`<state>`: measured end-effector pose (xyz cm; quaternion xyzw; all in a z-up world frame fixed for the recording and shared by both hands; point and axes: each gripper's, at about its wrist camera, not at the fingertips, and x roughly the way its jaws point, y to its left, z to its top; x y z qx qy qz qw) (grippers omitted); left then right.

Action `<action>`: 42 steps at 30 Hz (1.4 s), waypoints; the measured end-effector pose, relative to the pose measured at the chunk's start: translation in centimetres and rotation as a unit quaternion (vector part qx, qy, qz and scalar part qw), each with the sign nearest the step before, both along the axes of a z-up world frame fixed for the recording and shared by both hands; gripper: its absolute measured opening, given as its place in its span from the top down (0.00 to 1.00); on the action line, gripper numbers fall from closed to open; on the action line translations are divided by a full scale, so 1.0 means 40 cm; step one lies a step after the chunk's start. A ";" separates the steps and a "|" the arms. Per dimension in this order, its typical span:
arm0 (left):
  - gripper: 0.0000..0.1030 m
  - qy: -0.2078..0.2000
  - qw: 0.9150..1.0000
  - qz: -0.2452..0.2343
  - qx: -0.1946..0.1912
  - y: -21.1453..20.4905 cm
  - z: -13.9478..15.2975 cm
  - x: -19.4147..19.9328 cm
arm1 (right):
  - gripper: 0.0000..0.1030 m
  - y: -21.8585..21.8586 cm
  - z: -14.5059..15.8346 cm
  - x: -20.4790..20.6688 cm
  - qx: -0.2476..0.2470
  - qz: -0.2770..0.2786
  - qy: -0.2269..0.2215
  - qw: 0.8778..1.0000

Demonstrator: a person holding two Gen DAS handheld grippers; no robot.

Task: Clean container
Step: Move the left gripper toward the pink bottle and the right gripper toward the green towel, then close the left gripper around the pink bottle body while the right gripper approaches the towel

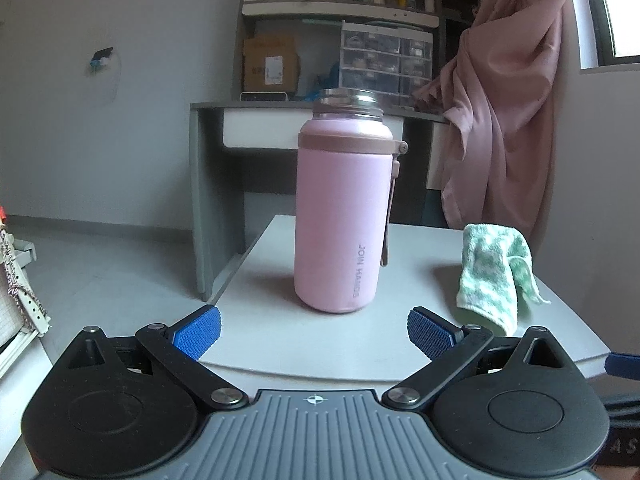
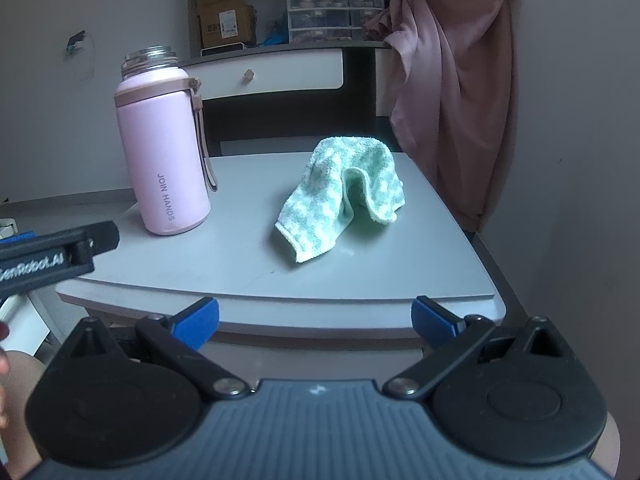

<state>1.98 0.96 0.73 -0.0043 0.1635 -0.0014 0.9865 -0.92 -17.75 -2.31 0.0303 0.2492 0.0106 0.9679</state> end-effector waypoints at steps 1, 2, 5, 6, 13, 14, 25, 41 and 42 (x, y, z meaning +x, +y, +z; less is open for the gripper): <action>0.02 -0.004 1.000 0.001 -0.002 0.003 0.000 0.005 | 0.00 -0.010 -0.002 0.008 0.002 0.004 0.003 1.000; 0.02 -0.007 1.000 0.004 -0.003 0.005 0.002 0.015 | 0.00 -0.015 -0.003 0.013 0.003 0.005 0.004 1.000; 0.02 -0.016 1.000 0.006 -0.007 0.012 0.011 0.044 | 0.00 -0.023 -0.003 0.025 0.010 0.010 0.003 1.000; 0.02 -0.020 1.000 0.006 -0.006 0.014 0.015 0.054 | 0.00 -0.026 -0.003 0.031 0.013 0.010 0.004 1.000; 0.02 -0.041 0.999 0.003 -0.001 0.026 0.030 0.114 | 0.00 -0.044 -0.009 0.063 0.024 0.005 0.006 1.000; 0.02 -0.042 0.999 0.000 -0.003 0.027 0.030 0.124 | 0.00 -0.042 -0.010 0.068 0.024 0.005 0.007 1.000; 0.02 -0.049 0.998 -0.023 -0.015 0.006 0.044 0.238 | 0.00 -0.044 -0.025 0.106 0.020 0.003 0.015 1.000; 0.05 -0.078 0.995 -0.047 -0.031 -0.026 0.021 0.407 | 0.00 -0.055 -0.056 0.129 0.018 -0.010 0.022 1.000; 0.14 -0.080 0.995 -0.049 -0.030 -0.025 0.018 0.412 | 0.00 -0.056 -0.056 0.131 0.017 -0.011 0.022 1.000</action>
